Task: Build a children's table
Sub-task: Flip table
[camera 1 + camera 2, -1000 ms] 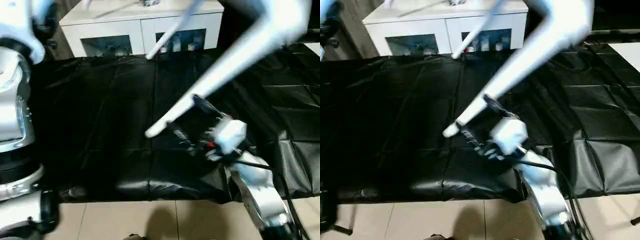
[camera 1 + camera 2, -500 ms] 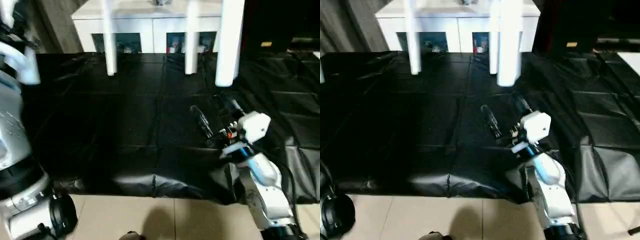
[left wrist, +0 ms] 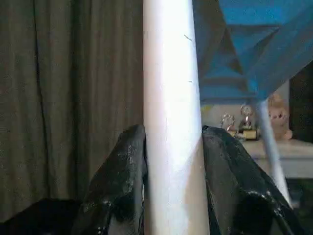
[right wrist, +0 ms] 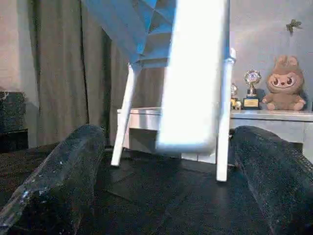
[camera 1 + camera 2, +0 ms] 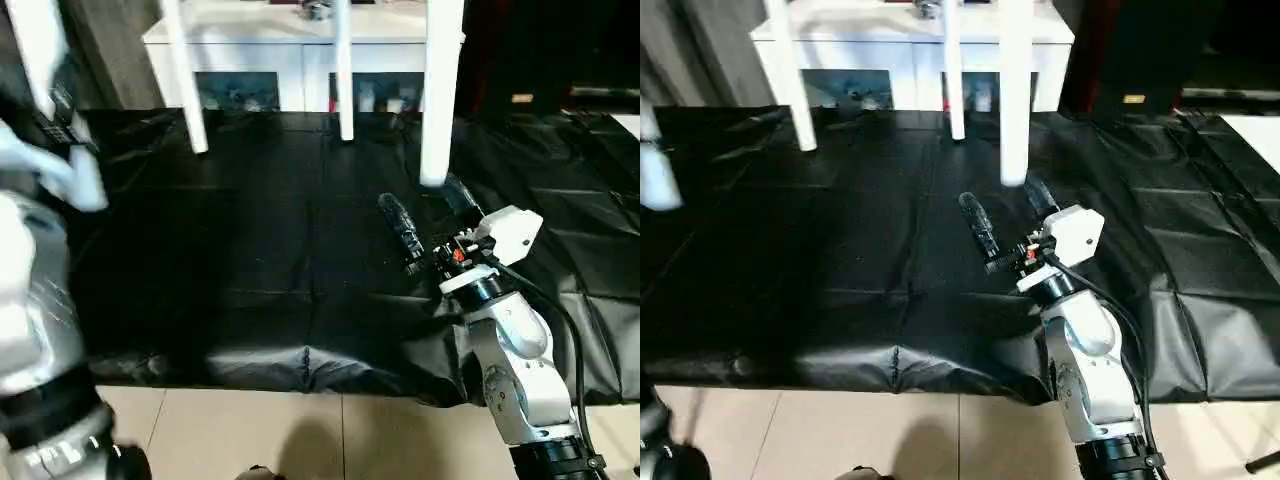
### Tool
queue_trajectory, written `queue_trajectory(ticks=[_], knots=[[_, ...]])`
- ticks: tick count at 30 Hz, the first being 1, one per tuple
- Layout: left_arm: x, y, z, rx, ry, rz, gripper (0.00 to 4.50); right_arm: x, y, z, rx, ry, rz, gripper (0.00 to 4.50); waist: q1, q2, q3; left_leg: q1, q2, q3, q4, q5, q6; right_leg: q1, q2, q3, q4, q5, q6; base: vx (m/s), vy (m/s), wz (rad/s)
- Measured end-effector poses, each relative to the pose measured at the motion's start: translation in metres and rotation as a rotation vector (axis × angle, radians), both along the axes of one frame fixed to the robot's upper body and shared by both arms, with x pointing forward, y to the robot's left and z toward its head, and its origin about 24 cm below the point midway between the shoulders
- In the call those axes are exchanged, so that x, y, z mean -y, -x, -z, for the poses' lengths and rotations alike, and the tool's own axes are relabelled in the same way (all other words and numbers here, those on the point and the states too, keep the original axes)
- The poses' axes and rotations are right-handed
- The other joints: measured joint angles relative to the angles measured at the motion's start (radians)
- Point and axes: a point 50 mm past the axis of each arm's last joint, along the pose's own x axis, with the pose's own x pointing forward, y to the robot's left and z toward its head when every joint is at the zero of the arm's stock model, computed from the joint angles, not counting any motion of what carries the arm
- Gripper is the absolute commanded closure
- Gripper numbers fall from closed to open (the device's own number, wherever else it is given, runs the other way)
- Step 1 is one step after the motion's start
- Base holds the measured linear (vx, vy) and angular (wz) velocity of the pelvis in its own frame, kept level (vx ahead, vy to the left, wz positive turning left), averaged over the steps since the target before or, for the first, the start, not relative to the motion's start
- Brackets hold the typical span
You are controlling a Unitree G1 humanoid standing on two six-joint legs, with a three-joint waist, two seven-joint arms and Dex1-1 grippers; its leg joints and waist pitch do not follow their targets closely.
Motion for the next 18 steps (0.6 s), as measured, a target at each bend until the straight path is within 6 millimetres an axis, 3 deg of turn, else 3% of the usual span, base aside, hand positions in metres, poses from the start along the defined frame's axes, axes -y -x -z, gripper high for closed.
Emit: queue_trajectory(ticks=[18], knots=[[0.010, 0.002, 0.051, -0.086, -0.033, 0.029, 2.95, -0.002, -0.007, 0.004, -0.090, 0.016, 0.020, 0.00, -0.009, -0.002, 0.001, 0.000, 0.000, 0.000, -0.001, 0.000, 0.000, -0.001, 0.000, 0.000, -0.001, 0.000, 0.003, 0.000, 0.000, 0.00]])
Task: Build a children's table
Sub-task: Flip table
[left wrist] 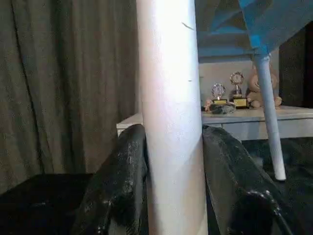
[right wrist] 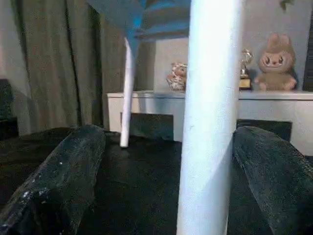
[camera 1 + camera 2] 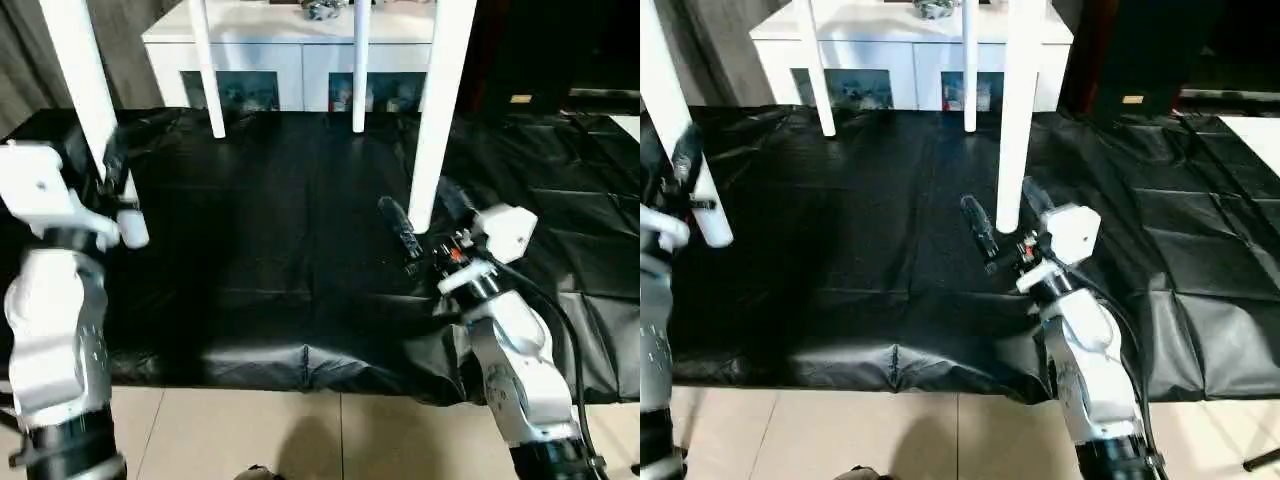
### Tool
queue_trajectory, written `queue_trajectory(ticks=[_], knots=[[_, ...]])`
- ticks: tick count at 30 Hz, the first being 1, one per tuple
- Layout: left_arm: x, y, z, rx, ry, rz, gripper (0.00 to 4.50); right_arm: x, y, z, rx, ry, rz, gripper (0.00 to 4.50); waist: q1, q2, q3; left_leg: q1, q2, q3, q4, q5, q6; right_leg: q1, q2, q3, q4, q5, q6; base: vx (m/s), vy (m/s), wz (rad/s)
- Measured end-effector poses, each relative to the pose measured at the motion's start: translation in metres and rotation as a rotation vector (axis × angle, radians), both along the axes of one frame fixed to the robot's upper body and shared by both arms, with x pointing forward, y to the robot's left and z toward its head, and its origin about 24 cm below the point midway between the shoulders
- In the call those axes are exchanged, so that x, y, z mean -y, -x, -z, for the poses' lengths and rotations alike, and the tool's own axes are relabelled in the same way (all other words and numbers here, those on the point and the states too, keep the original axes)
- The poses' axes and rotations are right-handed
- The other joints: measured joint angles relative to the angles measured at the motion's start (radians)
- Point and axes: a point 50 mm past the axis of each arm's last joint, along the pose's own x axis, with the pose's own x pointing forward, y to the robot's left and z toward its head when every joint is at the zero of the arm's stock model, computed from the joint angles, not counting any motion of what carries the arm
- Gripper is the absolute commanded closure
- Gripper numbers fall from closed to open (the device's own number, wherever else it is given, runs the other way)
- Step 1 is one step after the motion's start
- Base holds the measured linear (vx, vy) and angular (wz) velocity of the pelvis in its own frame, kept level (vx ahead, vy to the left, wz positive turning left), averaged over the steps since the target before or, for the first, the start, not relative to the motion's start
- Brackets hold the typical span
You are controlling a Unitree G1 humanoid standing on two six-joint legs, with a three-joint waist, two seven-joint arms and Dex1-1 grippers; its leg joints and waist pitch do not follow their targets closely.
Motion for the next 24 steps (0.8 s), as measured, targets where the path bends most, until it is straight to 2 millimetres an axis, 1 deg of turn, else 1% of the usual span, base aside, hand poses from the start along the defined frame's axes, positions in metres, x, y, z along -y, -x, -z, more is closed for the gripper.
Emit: queue_trajectory(ticks=[2, 4, 6, 8, 9, 11, 12, 15, 17, 23, 24], knots=[[0.001, 0.001, 0.006, -0.013, 0.001, 0.004, 2.95, 0.000, -0.001, 0.002, -0.018, 0.013, 0.008, 0.00, -0.001, -0.001, 0.000, 0.000, 0.000, 0.000, 0.000, 0.000, 0.000, 0.000, 0.000, 0.000, 0.000, 0.000, 0.000, 0.000, 0.000, 0.00], [0.001, 0.004, 0.019, -0.048, 0.008, 0.019, 2.95, 0.001, -0.004, 0.010, -0.065, 0.038, 0.025, 0.00, -0.005, -0.002, -0.001, 0.000, 0.000, 0.000, -0.001, 0.000, 0.000, 0.000, 0.000, 0.000, 0.000, -0.001, 0.001, 0.000, 0.000, 0.00], [0.003, 0.007, 0.039, -0.121, 0.005, 0.046, 2.95, 0.003, -0.005, 0.020, -0.126, 0.053, 0.038, 0.00, -0.008, -0.002, 0.000, 0.000, 0.000, 0.001, -0.002, 0.000, 0.000, 0.000, 0.000, 0.001, 0.000, -0.001, 0.001, 0.000, 0.000, 0.00], [0.003, 0.009, 0.055, -0.190, 0.014, 0.056, 2.95, 0.004, -0.005, 0.025, -0.153, 0.066, 0.046, 0.00, -0.010, -0.004, 0.002, -0.001, 0.000, 0.001, -0.003, 0.000, 0.000, -0.002, 0.000, 0.000, 0.000, -0.001, 0.001, 0.000, 0.000, 0.00], [0.003, 0.010, 0.065, -0.228, 0.017, 0.065, 2.95, 0.004, -0.005, 0.027, -0.162, 0.069, 0.047, 0.00, -0.012, -0.006, 0.003, -0.001, 0.000, 0.001, -0.003, 0.000, 0.000, -0.002, 0.000, 0.000, -0.001, -0.001, 0.001, 0.000, 0.000, 0.00], [0.004, 0.013, 0.078, -0.284, 0.014, 0.084, 2.95, 0.004, -0.006, 0.031, -0.194, 0.069, 0.053, 0.00, -0.013, -0.008, 0.004, -0.002, 0.000, 0.001, -0.004, 0.000, -0.001, -0.002, 0.000, 0.000, -0.001, 0.000, 0.000, 0.000, 0.000, 0.00], [0.004, 0.015, 0.082, -0.291, 0.000, 0.100, 2.95, 0.005, -0.006, 0.038, -0.230, 0.070, 0.058, 0.00, -0.013, -0.009, 0.003, -0.001, 0.000, 0.001, -0.005, 0.000, -0.001, -0.002, 0.000, 0.000, -0.001, 0.001, -0.001, 0.000, 0.000, 0.00], [0.005, 0.015, 0.084, -0.294, -0.026, 0.131, 2.96, 0.006, -0.007, 0.054, -0.303, 0.071, 0.070, 0.00, -0.013, -0.007, 0.003, 0.001, -0.001, 0.001, -0.006, 0.000, -0.001, 0.000, 0.000, 0.001, -0.002, 0.001, -0.001, 0.000, 0.000, 0.00], [0.005, 0.016, 0.084, -0.293, -0.027, 0.136, 2.96, 0.007, -0.006, 0.060, -0.329, 0.076, 0.075, 0.00, -0.015, -0.007, 0.003, 0.002, -0.001, 0.002, -0.006, 0.000, -0.001, 0.000, 0.000, 0.001, -0.002, 0.000, 0.000, 0.000, 0.000, 0.00], [0.004, 0.016, 0.086, -0.290, -0.056, 0.138, 2.96, 0.008, -0.006, 0.064, -0.346, 0.081, 0.083, 0.00, -0.016, -0.007, 0.003, 0.003, -0.001, 0.002, -0.008, 0.000, -0.001, 0.000, 0.000, 0.001, -0.002, -0.002, 0.003, 0.000, 0.000, 0.00], [0.004, 0.016, 0.086, -0.287, -0.058, 0.138, 2.61, 0.009, -0.004, 0.065, -0.340, 0.080, 0.078, 0.00, -0.016, -0.008, 0.003, 0.003, -0.001, 0.002, -0.008, 0.000, -0.001, 0.000, 0.000, 0.001, -0.002, -0.002, 0.003, 0.000, 0.000, 0.00]])
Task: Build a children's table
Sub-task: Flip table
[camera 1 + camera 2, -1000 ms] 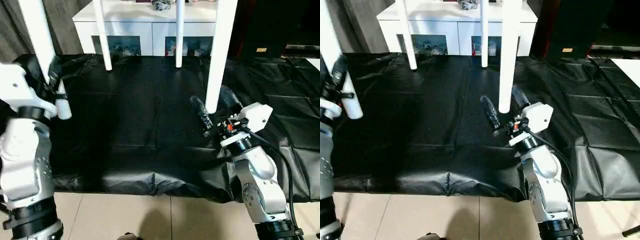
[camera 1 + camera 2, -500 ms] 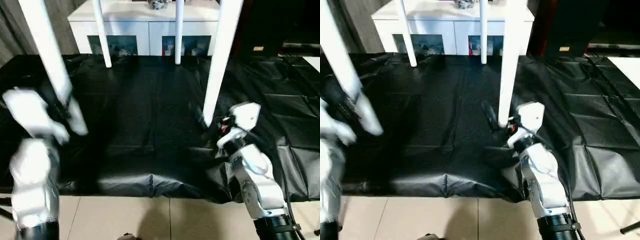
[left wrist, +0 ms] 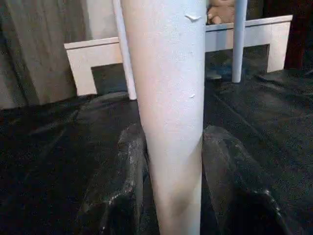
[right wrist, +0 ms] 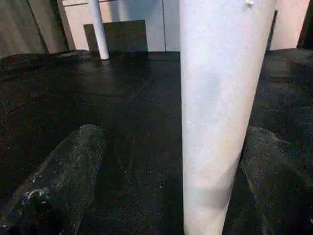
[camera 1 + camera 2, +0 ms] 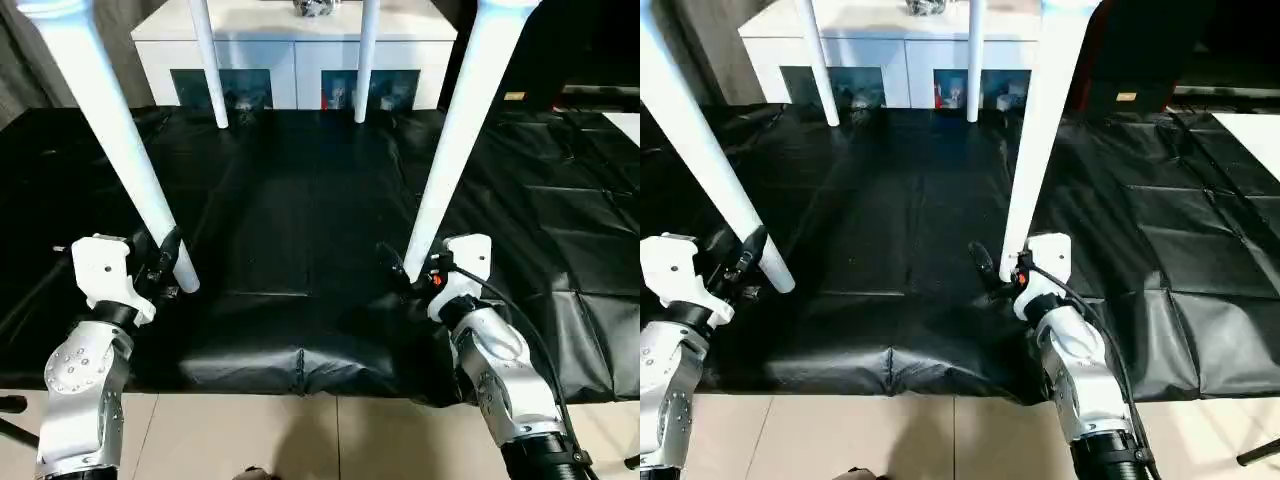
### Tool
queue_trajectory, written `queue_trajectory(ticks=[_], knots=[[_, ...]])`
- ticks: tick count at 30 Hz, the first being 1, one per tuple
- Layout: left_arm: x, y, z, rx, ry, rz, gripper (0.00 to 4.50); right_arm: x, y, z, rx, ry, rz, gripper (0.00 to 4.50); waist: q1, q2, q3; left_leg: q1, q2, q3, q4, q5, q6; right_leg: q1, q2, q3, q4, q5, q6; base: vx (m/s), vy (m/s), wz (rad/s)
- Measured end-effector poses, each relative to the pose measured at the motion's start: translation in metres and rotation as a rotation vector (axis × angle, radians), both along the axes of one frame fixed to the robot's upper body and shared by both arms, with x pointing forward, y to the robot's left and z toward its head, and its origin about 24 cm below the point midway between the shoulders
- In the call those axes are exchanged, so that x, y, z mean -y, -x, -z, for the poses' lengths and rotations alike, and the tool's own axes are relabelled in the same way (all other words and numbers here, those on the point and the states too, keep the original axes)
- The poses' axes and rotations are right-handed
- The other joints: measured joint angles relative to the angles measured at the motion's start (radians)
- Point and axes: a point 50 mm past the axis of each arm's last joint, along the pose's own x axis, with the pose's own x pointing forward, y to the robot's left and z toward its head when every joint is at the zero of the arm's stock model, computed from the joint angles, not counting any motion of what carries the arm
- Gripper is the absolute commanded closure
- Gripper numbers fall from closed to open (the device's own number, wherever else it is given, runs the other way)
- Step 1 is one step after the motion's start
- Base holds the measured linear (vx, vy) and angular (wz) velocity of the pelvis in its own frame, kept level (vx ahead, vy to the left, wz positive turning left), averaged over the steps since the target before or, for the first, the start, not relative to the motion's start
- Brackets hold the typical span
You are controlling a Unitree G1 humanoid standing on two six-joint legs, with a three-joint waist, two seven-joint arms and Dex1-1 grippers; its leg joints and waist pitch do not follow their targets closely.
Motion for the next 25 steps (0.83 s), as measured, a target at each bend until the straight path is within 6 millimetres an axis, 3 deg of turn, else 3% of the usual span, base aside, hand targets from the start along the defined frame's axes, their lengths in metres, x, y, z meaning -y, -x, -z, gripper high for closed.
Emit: queue_trajectory(ticks=[5, 9, 13, 16, 18, 21, 25], knots=[[-0.008, 0.010, 0.008, -0.014, 0.001, -0.008, 2.04, 0.003, 0.017, 0.004, 0.059, 0.003, -0.050, 0.00, -0.006, 0.000, 0.000, 0.000, 0.000, 0.001, -0.001, 0.000, 0.000, -0.001, 0.000, 0.001, 0.000, 0.001, -0.002, 0.000, 0.000, 0.00], [-0.013, 0.023, 0.016, -0.023, 0.015, -0.014, 1.71, 0.003, 0.028, -0.006, 0.130, -0.014, -0.064, 0.00, -0.008, 0.000, -0.001, 0.000, 0.000, 0.001, -0.004, 0.000, 0.000, -0.001, 0.000, 0.000, -0.002, 0.001, -0.002, 0.000, 0.000, 0.00], [-0.016, 0.030, 0.013, 0.006, 0.041, -0.032, 1.37, 0.003, 0.031, -0.013, 0.162, -0.022, -0.059, 0.00, -0.005, -0.001, -0.001, 0.001, 0.000, 0.001, -0.005, 0.000, 0.000, -0.001, 0.000, 0.000, -0.002, -0.001, 0.002, 0.000, 0.000, 0.00], [-0.015, 0.037, 0.008, 0.040, 0.067, -0.051, 1.37, 0.002, 0.036, -0.015, 0.172, -0.035, -0.047, 0.00, -0.003, -0.001, -0.001, 0.004, 0.000, 0.001, -0.007, 0.000, 0.000, 0.001, 0.000, 0.000, -0.005, -0.001, 0.002, 0.000, 0.000, 0.00], [-0.011, 0.044, 0.004, 0.049, 0.102, -0.064, 1.37, 0.002, 0.037, -0.017, 0.171, -0.035, -0.033, 0.00, -0.004, -0.001, -0.001, 0.006, 0.000, 0.002, -0.009, 0.000, 0.000, 0.003, 0.001, 0.000, -0.008, -0.001, 0.002, 0.000, 0.000, 0.00], [0.016, 0.048, 0.005, 0.004, 0.165, -0.037, 1.37, 0.005, 0.033, -0.016, 0.105, -0.002, 0.023, 0.00, -0.003, -0.004, 0.001, 0.014, 0.000, 0.003, -0.011, 0.000, 0.000, 0.006, 0.001, 0.001, -0.012, -0.002, 0.003, 0.000, 0.000, 0.00], [0.023, 0.046, 0.009, -0.032, 0.134, -0.036, 1.37, 0.005, 0.032, -0.014, 0.083, 0.037, 0.035, 0.00, -0.007, -0.008, 0.001, 0.016, 0.000, 0.003, -0.014, 0.000, 0.000, 0.006, 0.001, 0.001, -0.014, -0.002, 0.003, 0.000, 0.000, 0.00]])
